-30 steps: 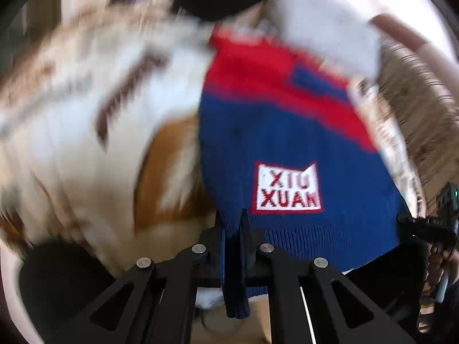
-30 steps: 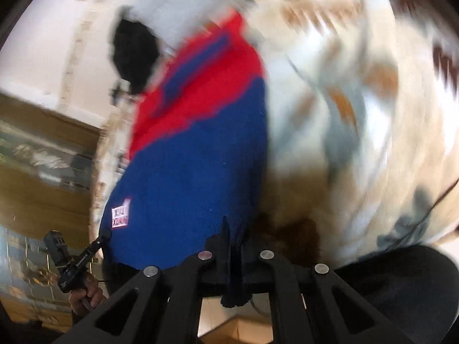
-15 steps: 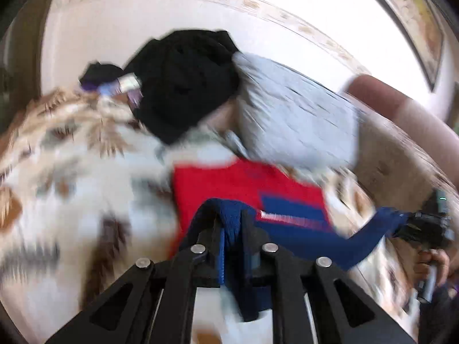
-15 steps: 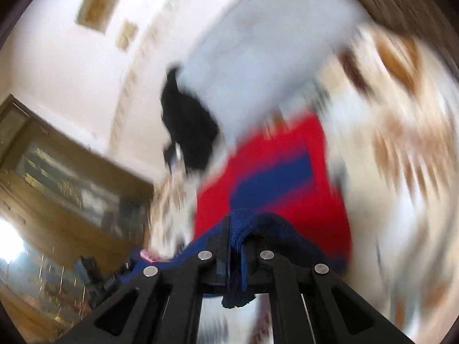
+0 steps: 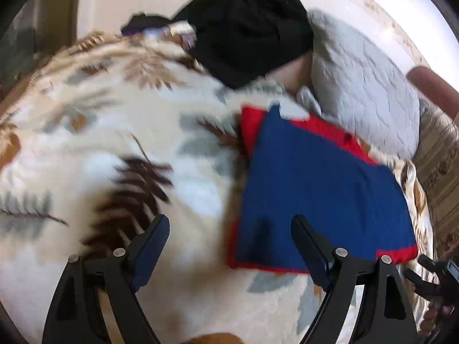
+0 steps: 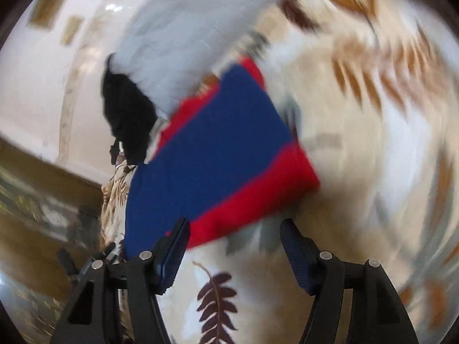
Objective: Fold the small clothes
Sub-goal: 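Grasp the blue hem with both tools and fold it up toward the collar, then lower the folded hem onto the sweater and open both tools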
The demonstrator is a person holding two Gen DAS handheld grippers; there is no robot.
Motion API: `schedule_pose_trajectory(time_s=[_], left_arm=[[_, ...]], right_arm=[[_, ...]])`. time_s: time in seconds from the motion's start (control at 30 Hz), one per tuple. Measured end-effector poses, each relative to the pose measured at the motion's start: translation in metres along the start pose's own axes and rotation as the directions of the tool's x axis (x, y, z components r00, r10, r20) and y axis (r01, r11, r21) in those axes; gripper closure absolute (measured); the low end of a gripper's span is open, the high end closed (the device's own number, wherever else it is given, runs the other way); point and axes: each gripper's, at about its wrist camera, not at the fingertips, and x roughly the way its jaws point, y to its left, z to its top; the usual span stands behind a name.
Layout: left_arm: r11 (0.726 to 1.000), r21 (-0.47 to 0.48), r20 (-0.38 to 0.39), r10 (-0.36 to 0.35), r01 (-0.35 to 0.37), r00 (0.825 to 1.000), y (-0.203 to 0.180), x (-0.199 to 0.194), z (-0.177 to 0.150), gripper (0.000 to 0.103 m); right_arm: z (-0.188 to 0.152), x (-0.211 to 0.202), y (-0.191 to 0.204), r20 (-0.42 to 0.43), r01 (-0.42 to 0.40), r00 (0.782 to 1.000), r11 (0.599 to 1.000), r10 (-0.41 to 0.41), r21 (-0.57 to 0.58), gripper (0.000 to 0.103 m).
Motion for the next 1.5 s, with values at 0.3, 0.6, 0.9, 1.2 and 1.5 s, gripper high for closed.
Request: schedule_pose_trajectory(time_s=[0.3, 0.6, 0.9, 1.2, 1.5], left_arm=[[0.995, 0.019, -0.102, 0.097, -0.095, 0.990, -0.034, 0.033, 0.016, 0.089], [1.000, 0.023, -0.027, 0.010, -0.009, 1.000, -0.035, -0.078, -0.023, 0.091], [0.999, 0.030, -0.008, 0.041, -0.041, 0.999, 0.006, -0.083, -0.059, 0.063], [0.972, 0.233, 0.003, -0.034, 0.032, 0.999, -0.051, -0.021, 0.022, 0.063], [0.967, 0.253, -0.053, 0.039, -0.024, 0.998, -0.052, 0.044, 0.033, 0.065]], right_arm=[[0.043, 0.048, 0.012, 0.061, 0.074, 0.995, 0.990, -0.082, 0.118, 0.091], [0.007, -0.053, 0.061, 0.054, 0.029, 0.998, 0.997, -0.025, -0.069, 0.089], [-0.034, -0.089, 0.002, 0.129, 0.148, 0.983, 0.979, -0.130, -0.142, 0.034], [0.057, -0.026, 0.069, 0.137, 0.213, 0.976, 0.886, -0.171, -0.413, 0.036], [0.089, 0.059, 0.064, 0.092, 0.321, 0.943, 0.806, -0.319, -0.498, 0.052]])
